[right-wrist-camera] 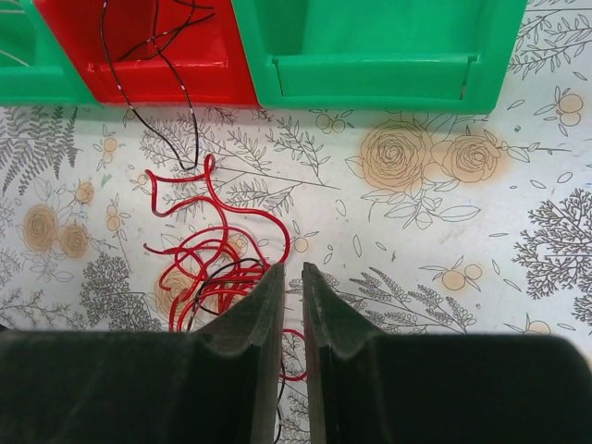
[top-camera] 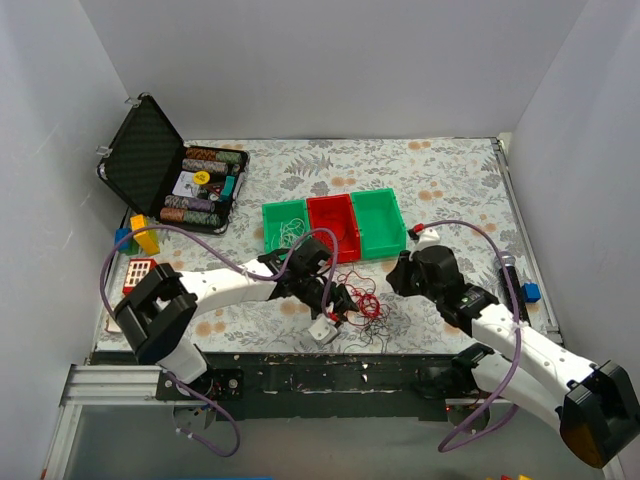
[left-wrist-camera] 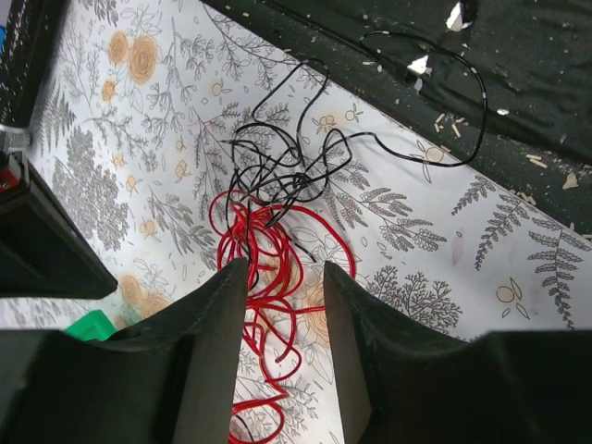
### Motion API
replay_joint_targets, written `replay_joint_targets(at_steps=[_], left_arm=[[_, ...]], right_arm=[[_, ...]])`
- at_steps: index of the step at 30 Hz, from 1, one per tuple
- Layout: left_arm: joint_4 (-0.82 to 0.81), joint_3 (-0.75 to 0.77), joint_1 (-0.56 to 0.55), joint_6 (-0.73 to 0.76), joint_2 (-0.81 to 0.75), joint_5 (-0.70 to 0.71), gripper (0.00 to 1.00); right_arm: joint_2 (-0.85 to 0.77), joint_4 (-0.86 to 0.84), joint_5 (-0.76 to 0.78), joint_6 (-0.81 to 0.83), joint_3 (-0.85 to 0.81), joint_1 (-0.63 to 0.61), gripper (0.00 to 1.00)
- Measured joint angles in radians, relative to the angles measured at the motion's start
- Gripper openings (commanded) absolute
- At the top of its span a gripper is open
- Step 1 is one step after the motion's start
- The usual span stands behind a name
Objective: Untangle the cables
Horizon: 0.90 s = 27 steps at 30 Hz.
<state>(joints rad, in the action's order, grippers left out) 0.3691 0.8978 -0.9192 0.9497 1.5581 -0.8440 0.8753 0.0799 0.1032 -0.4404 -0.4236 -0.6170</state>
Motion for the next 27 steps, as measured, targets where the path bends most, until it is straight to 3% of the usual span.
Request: replay_joint_targets(at_steps=[17,27], left_arm=[[-0.085,-0.053,-0.001,0.508,0.149,-0.115,0.32],[-0.082,-0.045,-0.011,0.509,0.191,-0.153,0.32]], right_arm=[[0.093,-0.104,-0.188,-0.01,0.002,0.107,0.15],[0.156,-0.151,-0.24,-0.013,0.003,0.112,0.11]])
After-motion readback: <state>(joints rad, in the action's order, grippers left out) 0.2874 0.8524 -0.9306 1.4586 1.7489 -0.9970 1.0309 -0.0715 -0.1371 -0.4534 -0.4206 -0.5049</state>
